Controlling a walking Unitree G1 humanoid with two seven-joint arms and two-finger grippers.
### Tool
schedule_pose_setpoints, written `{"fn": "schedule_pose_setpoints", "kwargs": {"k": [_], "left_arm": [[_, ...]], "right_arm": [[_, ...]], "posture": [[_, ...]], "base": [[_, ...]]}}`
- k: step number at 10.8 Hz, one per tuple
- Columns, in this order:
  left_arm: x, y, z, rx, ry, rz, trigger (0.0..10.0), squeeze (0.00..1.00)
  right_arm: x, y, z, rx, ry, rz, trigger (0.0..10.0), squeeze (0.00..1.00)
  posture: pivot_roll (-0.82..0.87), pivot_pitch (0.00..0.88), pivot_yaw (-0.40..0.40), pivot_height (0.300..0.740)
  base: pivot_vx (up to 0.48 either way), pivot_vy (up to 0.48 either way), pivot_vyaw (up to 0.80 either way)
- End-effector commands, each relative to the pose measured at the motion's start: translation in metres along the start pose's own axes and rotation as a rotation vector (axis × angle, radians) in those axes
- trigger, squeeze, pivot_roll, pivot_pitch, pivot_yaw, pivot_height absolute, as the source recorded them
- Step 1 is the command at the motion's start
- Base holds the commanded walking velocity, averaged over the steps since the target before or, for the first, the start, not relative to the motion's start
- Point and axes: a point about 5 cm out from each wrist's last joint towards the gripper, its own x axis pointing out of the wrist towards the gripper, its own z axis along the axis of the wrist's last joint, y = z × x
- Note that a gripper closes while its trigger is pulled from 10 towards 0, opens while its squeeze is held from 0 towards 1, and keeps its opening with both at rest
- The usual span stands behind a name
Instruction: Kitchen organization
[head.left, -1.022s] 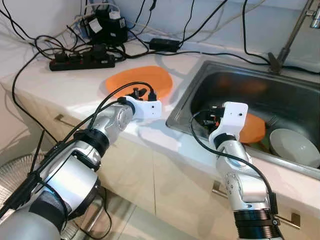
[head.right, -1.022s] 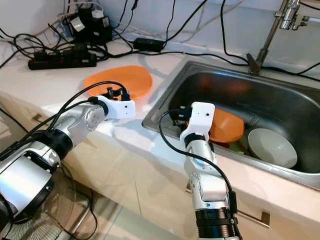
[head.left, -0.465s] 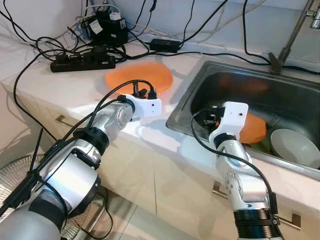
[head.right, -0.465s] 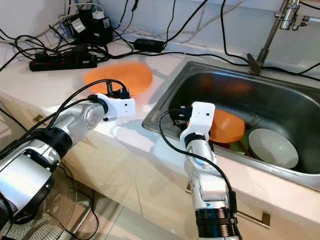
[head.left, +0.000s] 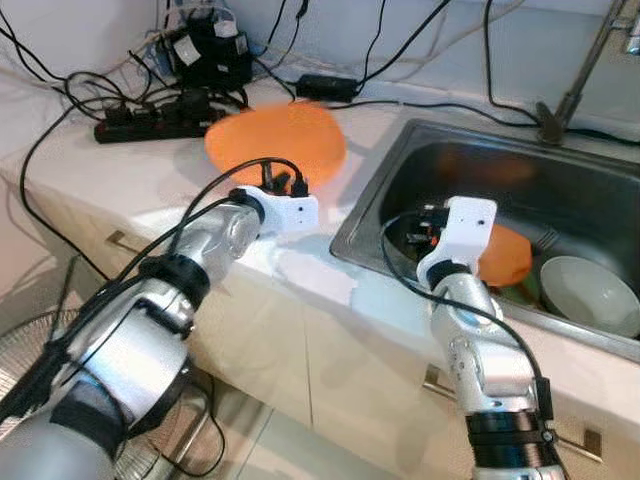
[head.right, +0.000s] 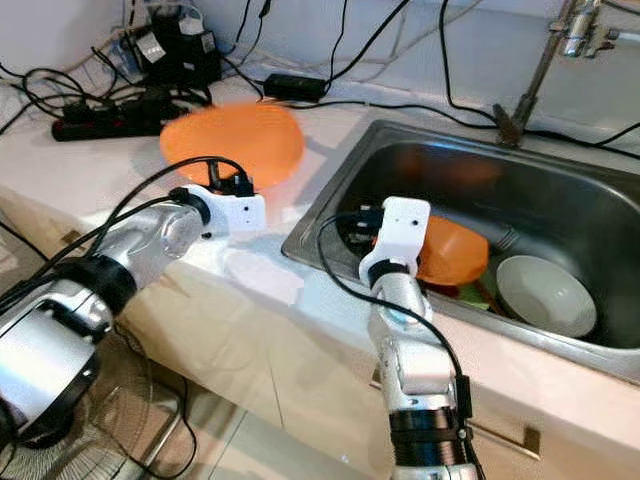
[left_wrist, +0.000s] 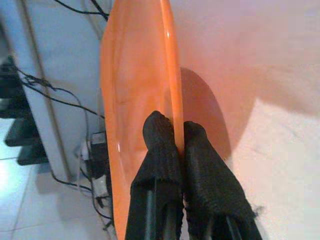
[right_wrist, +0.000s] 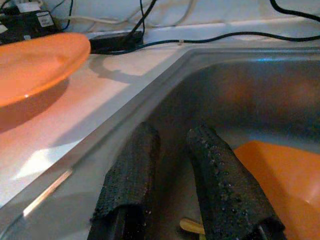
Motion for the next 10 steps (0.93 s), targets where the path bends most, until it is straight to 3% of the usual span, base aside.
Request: {"fn": "schedule_pose_setpoints", "kwargs": {"k": [1,2,3,4,6,7,10], "left_arm": [[-0.002,0.005,0.003,0.008,-0.034,0.058,0.0,0.00],[-0.005,0.015,0.011,0.004,-0.095,0.132,7.5,0.00],[-0.010,0.018,0.015,-0.015,-0.129,0.166,10.0,0.00],[-0.016,0.018,0.020,-0.027,-0.158,0.193,10.0,0.00],[-0.025,0.014,0.028,-0.035,-0.191,0.202,10.0,0.00],[-0.033,0.009,0.034,-0.041,-0.209,0.203,10.0,0.00],[-0.041,0.008,0.046,-0.019,-0.268,0.188,10.0,0.00]], "right_arm": [[0.004,0.000,0.005,0.011,-0.017,0.004,10.0,0.00],[0.010,-0.002,0.012,0.006,-0.039,0.005,10.0,0.00],[0.014,-0.002,0.018,0.003,-0.060,0.011,10.0,0.05],[0.018,-0.003,0.023,0.011,-0.077,0.018,10.0,1.00],[0.024,-0.003,0.029,0.038,-0.091,0.028,10.0,1.00],[0.029,-0.001,0.039,0.136,-0.108,0.044,10.0,1.00],[0.034,0.000,0.050,0.249,-0.119,0.069,10.0,1.00]], "posture": [[0.14,0.068,0.027,0.740],[0.15,0.060,0.027,0.740],[0.15,0.055,0.025,0.740],[0.16,0.044,0.021,0.740],[0.18,0.023,0.015,0.740],[0.18,0.007,0.013,0.740],[0.19,0.000,0.009,0.740]], "base": [[0.000,0.000,0.00],[0.000,0.000,0.00],[0.000,0.000,0.00],[0.000,0.000,0.00],[0.000,0.000,0.00],[0.000,0.000,0.00],[0.000,0.000,0.00]]}}
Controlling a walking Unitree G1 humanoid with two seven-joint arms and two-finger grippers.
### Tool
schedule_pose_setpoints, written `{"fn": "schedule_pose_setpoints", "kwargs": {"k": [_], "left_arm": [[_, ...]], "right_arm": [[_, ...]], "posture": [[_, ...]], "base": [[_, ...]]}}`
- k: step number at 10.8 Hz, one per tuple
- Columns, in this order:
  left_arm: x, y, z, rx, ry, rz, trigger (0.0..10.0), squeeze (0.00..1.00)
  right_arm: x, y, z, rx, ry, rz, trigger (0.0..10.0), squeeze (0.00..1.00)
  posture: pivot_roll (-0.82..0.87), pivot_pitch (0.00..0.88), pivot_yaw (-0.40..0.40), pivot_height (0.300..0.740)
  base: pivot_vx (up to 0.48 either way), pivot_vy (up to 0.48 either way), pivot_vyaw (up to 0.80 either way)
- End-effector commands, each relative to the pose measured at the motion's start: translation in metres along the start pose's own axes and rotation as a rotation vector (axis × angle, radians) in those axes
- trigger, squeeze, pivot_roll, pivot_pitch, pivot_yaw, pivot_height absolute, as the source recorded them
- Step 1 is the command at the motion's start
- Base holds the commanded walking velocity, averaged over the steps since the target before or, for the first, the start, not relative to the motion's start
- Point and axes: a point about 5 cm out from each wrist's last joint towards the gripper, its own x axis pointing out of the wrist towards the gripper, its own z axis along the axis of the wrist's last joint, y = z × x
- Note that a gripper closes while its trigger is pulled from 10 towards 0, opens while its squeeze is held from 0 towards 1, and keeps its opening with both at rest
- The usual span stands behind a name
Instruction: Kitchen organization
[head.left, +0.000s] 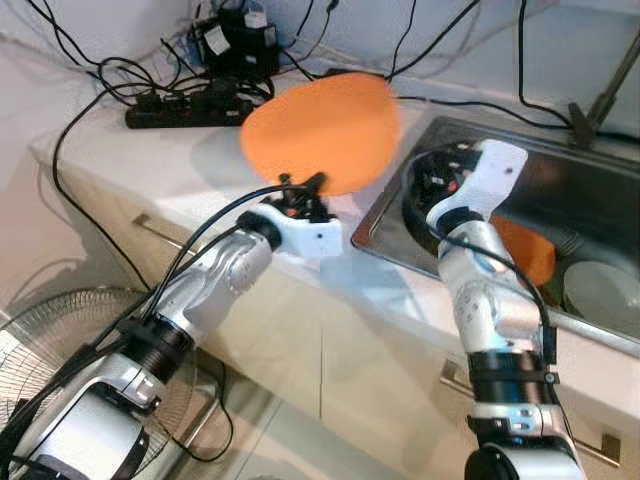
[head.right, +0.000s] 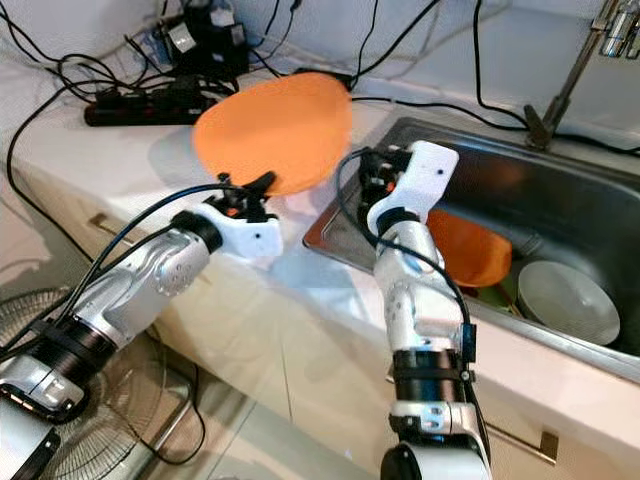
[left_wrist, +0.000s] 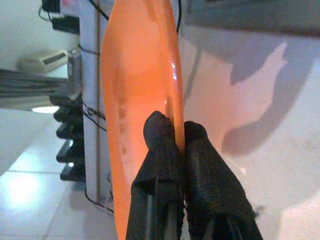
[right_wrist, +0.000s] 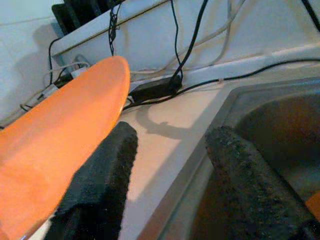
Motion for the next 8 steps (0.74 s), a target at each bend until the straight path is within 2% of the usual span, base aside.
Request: {"fn": "schedule_pose_setpoints", "kwargs": {"k": [1,2,3,6,8], "left_arm": [[-0.001,0.009,0.004,0.034,-0.028,0.024,10.0,0.00],[-0.002,0.010,0.006,0.043,-0.044,0.020,10.0,0.00],[-0.002,0.011,0.009,0.047,-0.059,0.022,10.0,0.00],[-0.002,0.013,0.017,0.062,-0.105,0.026,10.0,0.00],[-0.002,0.012,0.019,0.067,-0.127,0.015,10.0,0.00]], "right_arm": [[0.003,0.003,0.005,0.051,0.001,0.014,10.0,1.00],[0.005,0.004,0.007,0.095,0.007,0.028,10.0,1.00],[0.006,0.005,0.007,0.107,0.016,0.045,10.0,0.00],[0.007,0.008,0.000,0.237,0.081,0.065,10.0,0.00],[0.007,0.008,-0.004,0.290,0.111,0.066,10.0,0.00]], "posture": [[0.19,0.000,0.009,0.740],[0.18,0.000,0.009,0.740],[0.19,0.000,0.009,0.740],[0.19,0.000,0.009,0.740],[0.19,0.000,0.010,0.740]], "base": [[0.000,0.000,0.00],[0.000,0.000,0.00],[0.000,0.000,0.00],[0.000,0.000,0.00],[0.000,0.000,0.00]]}}
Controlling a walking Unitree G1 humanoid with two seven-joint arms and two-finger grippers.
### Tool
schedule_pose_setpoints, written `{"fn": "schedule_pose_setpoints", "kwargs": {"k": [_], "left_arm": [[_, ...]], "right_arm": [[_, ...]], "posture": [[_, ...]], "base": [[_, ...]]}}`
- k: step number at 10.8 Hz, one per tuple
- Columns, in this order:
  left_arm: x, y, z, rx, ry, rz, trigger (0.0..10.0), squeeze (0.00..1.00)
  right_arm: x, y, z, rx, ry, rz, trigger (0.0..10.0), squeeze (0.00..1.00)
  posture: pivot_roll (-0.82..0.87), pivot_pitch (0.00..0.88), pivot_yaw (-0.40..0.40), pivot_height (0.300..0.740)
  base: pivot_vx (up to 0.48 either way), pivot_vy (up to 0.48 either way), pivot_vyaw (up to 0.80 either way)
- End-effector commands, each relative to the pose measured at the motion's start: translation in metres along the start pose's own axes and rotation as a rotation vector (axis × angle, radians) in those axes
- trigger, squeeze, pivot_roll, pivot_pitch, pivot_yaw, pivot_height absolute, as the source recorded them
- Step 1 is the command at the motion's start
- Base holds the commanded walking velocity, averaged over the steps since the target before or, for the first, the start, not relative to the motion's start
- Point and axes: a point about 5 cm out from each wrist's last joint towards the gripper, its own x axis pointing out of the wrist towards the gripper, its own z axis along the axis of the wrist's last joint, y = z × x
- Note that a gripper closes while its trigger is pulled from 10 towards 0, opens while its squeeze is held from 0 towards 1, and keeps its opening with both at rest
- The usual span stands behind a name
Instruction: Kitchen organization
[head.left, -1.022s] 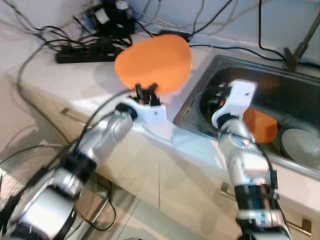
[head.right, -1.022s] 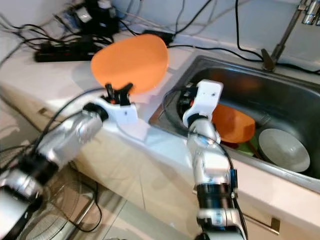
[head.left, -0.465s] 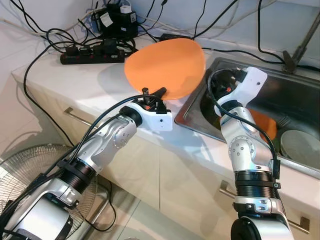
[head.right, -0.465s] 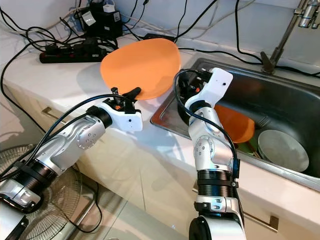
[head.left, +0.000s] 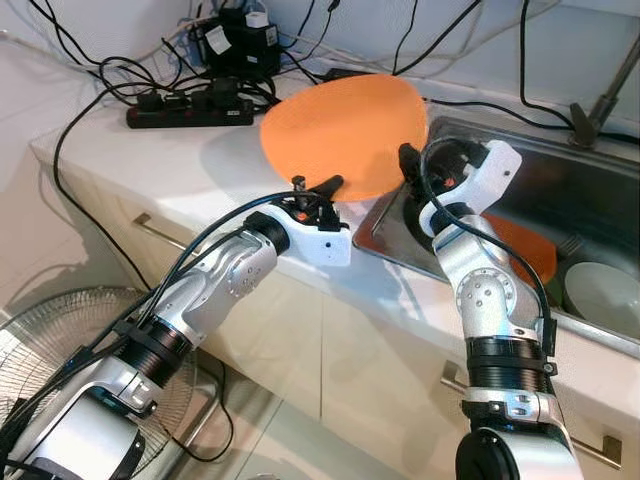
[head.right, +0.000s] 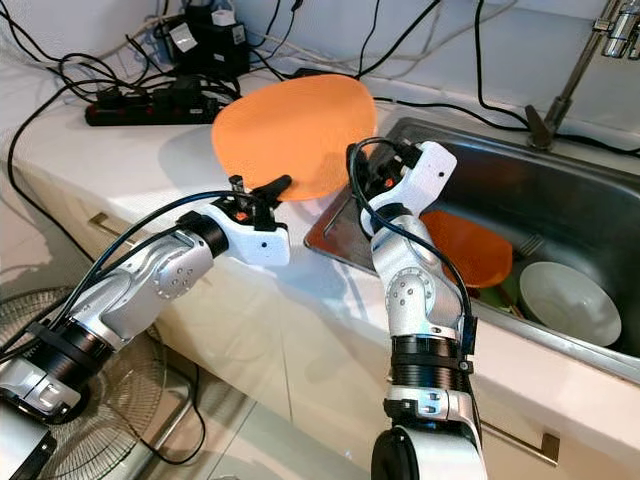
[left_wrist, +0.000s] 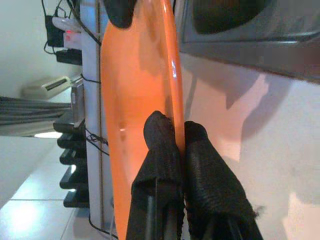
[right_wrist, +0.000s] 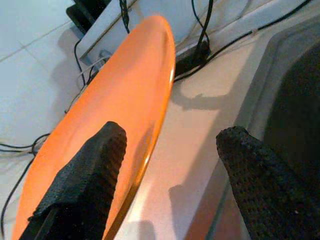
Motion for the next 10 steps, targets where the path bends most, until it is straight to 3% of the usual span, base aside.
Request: {"fn": "schedule_pose_setpoints", "kwargs": {"k": [1,3,4,10], "left_arm": [[0.0011,0.0108,0.0073,0.027,-0.039,0.039,10.0,0.00],[0.0003,0.0103,0.0100,0.032,-0.059,0.031,10.0,0.00],[-0.0021,0.0074,0.0077,0.041,-0.061,0.014,10.0,0.00],[-0.0035,0.0072,0.0040,0.058,-0.058,0.001,10.0,0.00]], "right_arm": [[0.0015,0.0033,0.0021,0.021,0.006,0.011,10.0,0.00],[0.0022,0.0037,0.0025,0.034,0.005,0.010,10.0,0.00],[0.0026,0.0034,0.0037,0.043,0.002,0.009,0.0,0.00],[0.0025,0.0029,0.0077,0.091,0.000,0.015,0.0,0.00]], "posture": [[0.19,0.000,0.009,0.740],[0.19,0.000,0.008,0.740],[0.20,0.000,0.007,0.740],[0.19,0.000,0.004,0.740]], "base": [[0.000,0.000,0.00],[0.000,0.000,0.00],[0.000,0.000,0.00],[0.000,0.000,0.00]]}}
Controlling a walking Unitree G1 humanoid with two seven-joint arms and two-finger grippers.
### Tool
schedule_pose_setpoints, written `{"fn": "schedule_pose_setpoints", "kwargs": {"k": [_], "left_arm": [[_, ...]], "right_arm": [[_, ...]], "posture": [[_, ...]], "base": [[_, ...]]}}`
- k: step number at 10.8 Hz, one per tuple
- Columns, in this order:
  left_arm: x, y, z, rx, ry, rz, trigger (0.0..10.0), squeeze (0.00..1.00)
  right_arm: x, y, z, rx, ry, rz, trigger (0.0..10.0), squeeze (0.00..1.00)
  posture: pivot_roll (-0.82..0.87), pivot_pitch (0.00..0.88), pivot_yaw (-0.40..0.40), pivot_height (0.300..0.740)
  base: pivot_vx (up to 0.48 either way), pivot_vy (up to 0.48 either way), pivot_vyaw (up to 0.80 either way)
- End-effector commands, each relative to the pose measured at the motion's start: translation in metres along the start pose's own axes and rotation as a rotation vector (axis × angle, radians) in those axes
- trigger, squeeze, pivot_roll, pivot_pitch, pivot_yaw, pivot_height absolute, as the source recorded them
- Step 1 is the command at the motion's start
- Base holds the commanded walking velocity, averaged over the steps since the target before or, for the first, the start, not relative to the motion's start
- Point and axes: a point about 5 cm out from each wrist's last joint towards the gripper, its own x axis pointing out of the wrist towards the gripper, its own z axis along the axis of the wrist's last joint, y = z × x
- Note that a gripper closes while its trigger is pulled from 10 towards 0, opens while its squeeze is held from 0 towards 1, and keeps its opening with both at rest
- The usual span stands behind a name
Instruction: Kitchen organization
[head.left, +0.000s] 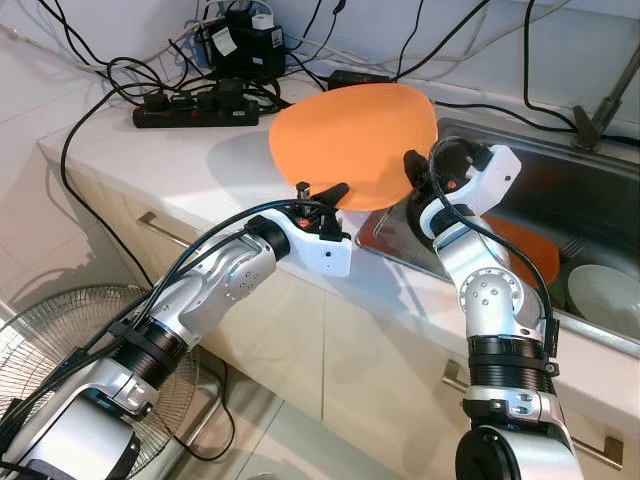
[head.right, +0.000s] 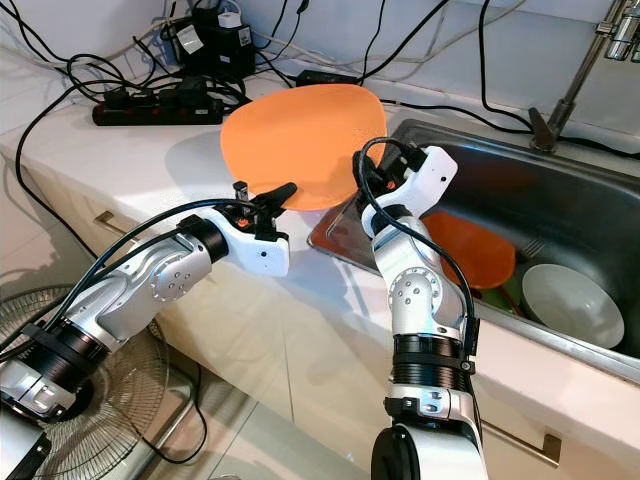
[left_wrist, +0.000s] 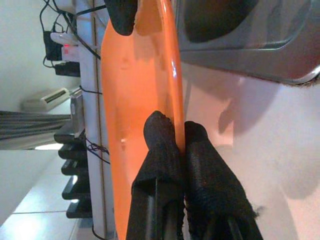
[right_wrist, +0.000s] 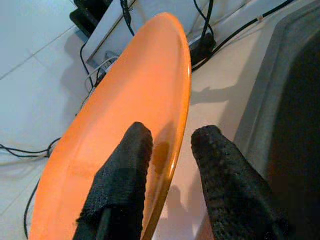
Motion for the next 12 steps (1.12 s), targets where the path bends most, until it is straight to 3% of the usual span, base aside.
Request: {"fn": "schedule_pose_setpoints", "kwargs": {"k": [1,3,4,8,12], "left_arm": [[0.000,0.009,0.002,0.023,-0.015,0.030,10.0,0.00],[0.001,0.009,0.002,0.025,-0.020,0.028,10.0,0.00],[0.001,0.010,0.001,0.003,-0.019,0.030,10.0,1.00],[0.001,0.010,0.000,-0.015,-0.014,0.030,10.0,1.00],[0.001,0.009,0.001,-0.007,-0.015,0.033,10.0,1.00]], "right_arm": [[0.003,0.008,0.005,0.022,-0.002,0.024,0.0,0.00],[0.003,0.012,0.005,0.074,0.003,0.044,0.0,0.00],[0.003,0.013,0.006,0.106,0.006,0.050,0.0,0.00],[0.003,0.013,0.009,0.191,0.005,0.037,0.0,0.00],[0.006,0.003,0.023,0.284,-0.067,-0.029,0.0,0.00]], "posture": [[0.19,0.000,0.005,0.740],[0.19,0.000,0.006,0.740],[0.19,0.002,0.006,0.740],[0.19,0.007,0.004,0.740],[0.20,0.011,0.001,0.740]], "base": [[0.000,0.000,0.00],[0.000,0.000,0.00],[0.000,0.000,0.00],[0.000,0.000,0.00],[0.000,0.000,0.00]]}}
